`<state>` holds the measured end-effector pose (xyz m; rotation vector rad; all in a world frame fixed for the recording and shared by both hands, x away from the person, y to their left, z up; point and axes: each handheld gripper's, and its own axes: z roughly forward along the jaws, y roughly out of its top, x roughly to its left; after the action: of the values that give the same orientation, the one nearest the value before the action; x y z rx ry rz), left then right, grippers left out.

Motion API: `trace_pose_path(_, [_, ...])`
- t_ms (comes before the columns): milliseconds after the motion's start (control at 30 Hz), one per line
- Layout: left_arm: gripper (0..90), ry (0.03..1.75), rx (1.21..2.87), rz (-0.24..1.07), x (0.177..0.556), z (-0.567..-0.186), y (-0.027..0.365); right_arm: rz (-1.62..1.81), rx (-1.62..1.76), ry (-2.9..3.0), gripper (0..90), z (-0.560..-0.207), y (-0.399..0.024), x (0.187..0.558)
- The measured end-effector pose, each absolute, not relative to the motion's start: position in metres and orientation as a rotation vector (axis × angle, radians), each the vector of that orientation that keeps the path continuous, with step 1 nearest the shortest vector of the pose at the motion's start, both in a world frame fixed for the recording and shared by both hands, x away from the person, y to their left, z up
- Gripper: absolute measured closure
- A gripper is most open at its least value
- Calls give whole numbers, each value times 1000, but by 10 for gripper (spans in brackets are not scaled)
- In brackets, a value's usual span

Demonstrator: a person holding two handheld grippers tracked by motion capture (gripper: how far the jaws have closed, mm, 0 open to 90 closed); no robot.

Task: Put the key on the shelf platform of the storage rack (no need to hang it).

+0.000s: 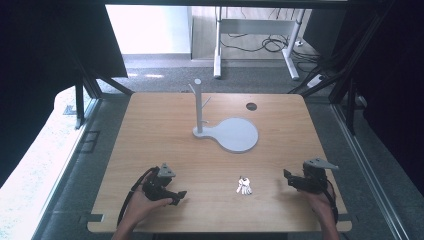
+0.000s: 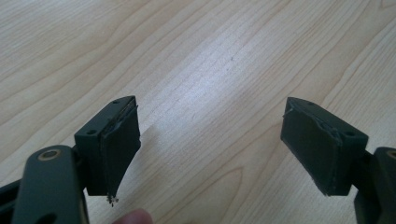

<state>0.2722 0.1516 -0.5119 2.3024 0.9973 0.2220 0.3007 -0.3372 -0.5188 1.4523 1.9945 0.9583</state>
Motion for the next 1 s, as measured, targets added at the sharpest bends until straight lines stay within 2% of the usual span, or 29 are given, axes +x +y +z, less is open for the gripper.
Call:
trace_pose_path(200, [201,1014,2293,234,273,-511,156,1048,1507,1973,251,-515,-350,300])
trace_pose_path(1000, [201,1020,2278,242,273,-508,161,961,1405,2084,287,-521,-341,295])
